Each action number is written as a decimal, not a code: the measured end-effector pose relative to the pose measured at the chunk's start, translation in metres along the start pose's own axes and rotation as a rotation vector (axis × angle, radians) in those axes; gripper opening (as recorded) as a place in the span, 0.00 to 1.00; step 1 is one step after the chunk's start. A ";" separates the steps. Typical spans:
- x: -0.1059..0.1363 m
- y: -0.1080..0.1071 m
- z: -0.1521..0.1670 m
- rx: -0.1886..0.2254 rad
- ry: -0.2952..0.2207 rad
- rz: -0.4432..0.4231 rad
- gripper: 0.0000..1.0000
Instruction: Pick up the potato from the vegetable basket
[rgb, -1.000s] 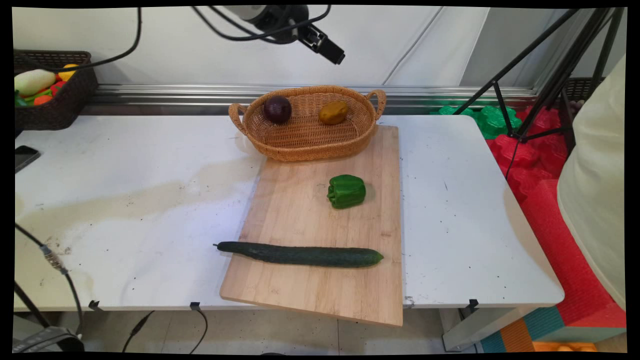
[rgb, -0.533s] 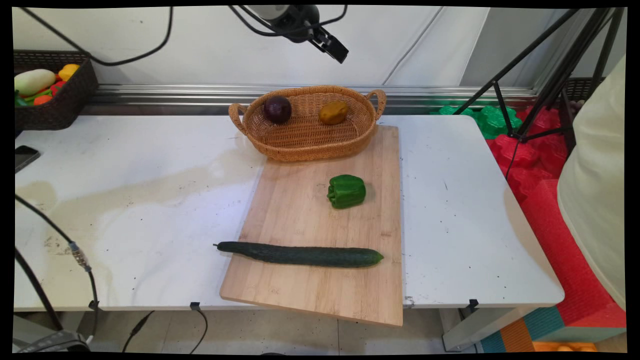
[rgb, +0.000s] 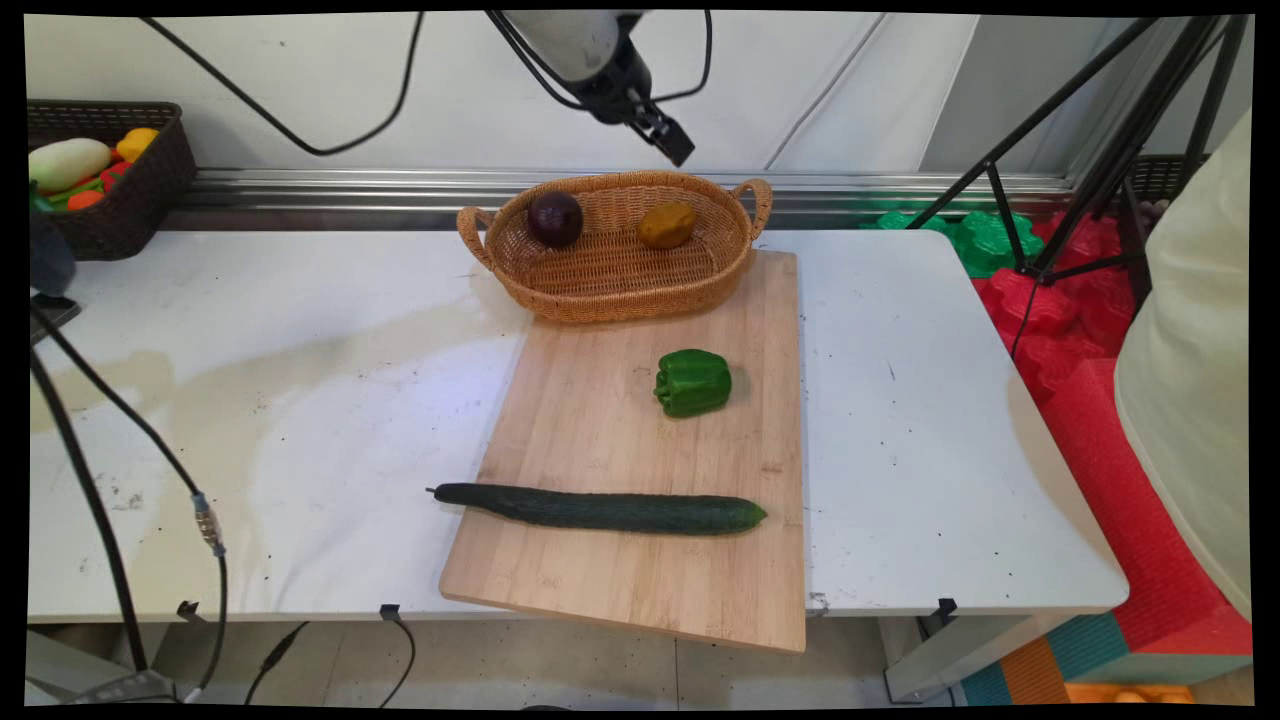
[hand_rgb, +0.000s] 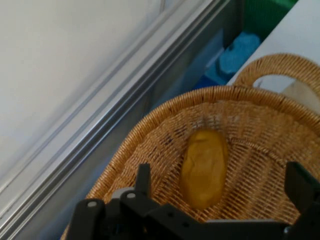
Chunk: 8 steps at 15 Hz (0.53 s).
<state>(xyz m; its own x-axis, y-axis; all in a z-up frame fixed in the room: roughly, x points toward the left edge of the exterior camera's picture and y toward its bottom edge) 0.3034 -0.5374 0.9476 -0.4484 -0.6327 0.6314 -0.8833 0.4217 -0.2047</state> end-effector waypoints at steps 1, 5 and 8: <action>-0.001 -0.001 0.011 -0.004 -0.013 0.009 1.00; -0.004 -0.003 0.052 -0.025 -0.060 0.043 1.00; -0.008 -0.003 0.082 -0.050 -0.093 0.065 1.00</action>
<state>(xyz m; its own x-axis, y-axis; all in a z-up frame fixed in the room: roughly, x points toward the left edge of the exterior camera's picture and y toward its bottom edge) 0.2978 -0.5872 0.8817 -0.5174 -0.6592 0.5457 -0.8450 0.4945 -0.2038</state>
